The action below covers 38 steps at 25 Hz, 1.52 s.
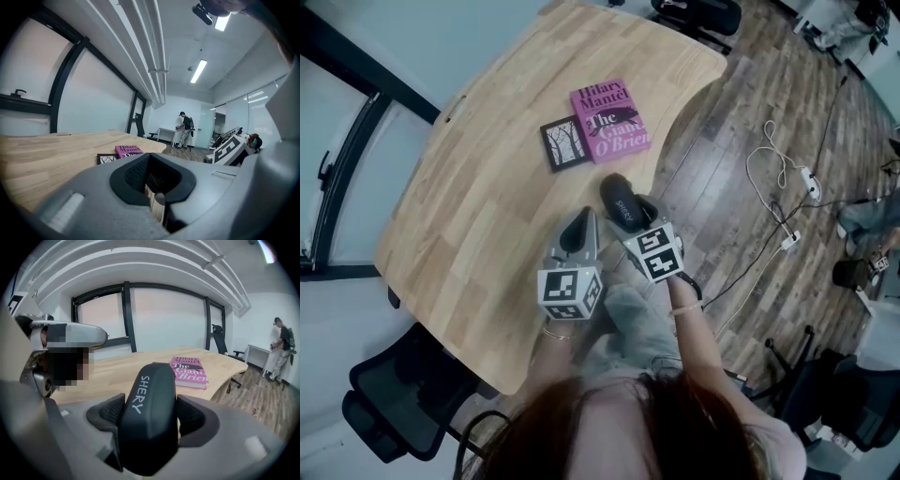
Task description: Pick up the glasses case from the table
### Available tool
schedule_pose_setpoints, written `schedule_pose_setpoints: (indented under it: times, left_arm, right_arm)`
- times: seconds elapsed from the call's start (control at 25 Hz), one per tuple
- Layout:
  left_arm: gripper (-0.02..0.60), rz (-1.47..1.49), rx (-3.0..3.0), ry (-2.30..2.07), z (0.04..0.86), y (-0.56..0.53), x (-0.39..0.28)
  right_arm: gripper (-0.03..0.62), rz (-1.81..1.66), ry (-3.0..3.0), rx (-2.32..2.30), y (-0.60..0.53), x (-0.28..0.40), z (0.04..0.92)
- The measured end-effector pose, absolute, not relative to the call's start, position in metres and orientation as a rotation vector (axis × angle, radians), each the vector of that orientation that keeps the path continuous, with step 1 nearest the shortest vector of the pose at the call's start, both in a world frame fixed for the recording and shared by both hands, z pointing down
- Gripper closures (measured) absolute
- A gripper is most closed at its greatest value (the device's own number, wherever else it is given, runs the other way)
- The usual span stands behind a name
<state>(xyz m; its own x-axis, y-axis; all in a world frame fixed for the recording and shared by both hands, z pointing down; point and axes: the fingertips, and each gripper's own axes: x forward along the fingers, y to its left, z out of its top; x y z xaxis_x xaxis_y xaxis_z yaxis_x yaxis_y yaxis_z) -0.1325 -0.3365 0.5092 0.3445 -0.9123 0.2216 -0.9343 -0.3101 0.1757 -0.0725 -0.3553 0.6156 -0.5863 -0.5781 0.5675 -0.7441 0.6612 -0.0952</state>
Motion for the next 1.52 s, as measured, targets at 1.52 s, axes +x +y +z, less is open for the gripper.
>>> schedule_pose_setpoints:
  times: [1.52]
  left_arm:
    - [0.572,-0.02,2.517,-1.723,0.404,-0.179,-0.12]
  right_arm:
    - [0.247,0.147,-2.59,1.278,-0.211,-0.037,0.451]
